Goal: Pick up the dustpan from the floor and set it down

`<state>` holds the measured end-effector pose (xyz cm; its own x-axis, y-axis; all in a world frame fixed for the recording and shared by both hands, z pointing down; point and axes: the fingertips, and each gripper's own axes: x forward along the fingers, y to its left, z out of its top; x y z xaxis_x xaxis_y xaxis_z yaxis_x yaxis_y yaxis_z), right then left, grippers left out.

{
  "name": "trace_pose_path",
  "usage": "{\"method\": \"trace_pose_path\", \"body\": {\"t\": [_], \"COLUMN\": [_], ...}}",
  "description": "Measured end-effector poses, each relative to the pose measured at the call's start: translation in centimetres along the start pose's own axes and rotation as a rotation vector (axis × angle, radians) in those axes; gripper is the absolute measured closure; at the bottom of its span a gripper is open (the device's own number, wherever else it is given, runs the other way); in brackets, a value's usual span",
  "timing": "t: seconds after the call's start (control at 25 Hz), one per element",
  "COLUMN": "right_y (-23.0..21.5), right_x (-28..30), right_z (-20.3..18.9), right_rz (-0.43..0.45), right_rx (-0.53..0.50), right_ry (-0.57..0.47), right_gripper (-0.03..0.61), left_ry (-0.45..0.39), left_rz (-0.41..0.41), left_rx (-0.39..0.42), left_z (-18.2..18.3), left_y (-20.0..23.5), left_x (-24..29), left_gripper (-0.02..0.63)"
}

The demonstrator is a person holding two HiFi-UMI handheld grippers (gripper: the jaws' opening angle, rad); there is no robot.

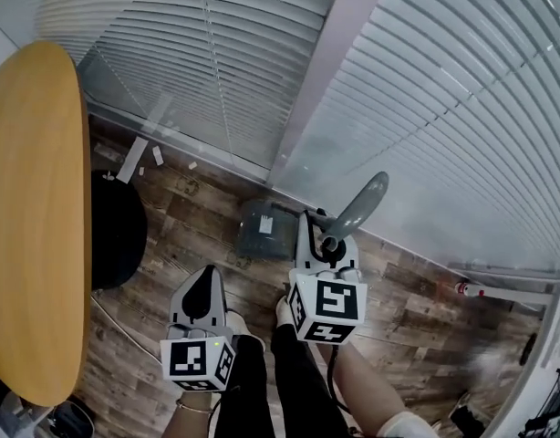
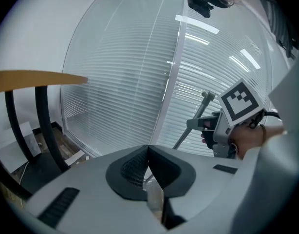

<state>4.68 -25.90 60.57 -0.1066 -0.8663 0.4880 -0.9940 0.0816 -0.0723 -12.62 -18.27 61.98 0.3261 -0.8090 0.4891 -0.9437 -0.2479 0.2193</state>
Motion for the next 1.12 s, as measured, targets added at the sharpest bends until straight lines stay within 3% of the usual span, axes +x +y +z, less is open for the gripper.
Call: {"method": "trace_pose_path", "body": {"t": [0.36,0.6,0.92,1.12], "right_y": [-1.0,-1.8,-3.9,-4.8], "right_x": [-6.9,-11.7,-18.4,-21.9], "right_z": [6.0,9.1,10.8,10.4], "right_rz": [-0.016,-0.034,-0.123,-0.152], "right_rx": [-0.019,-0.042,-0.006,0.008], "right_ry": [-0.046,-0.088,-0.166,-0.174], "right_gripper": [0.477,0.477,0.478,0.477], "left_ry": [-0.064,-0.116,-0.126,-0.144], "left_rz": [-0.004,-0.066,-0.206,-0.249], "left_rx": [0.013,0.054,0.119,0.130], "left_z": [6.4,10.3,11.9,12.4], "left_y": [-2.1,-4.5,-7.9,-10.2], "left_x": [-3.5,-6.6,-8.5,-9.9], "left_gripper": [0.595,0.595,0.595,0.595]}}
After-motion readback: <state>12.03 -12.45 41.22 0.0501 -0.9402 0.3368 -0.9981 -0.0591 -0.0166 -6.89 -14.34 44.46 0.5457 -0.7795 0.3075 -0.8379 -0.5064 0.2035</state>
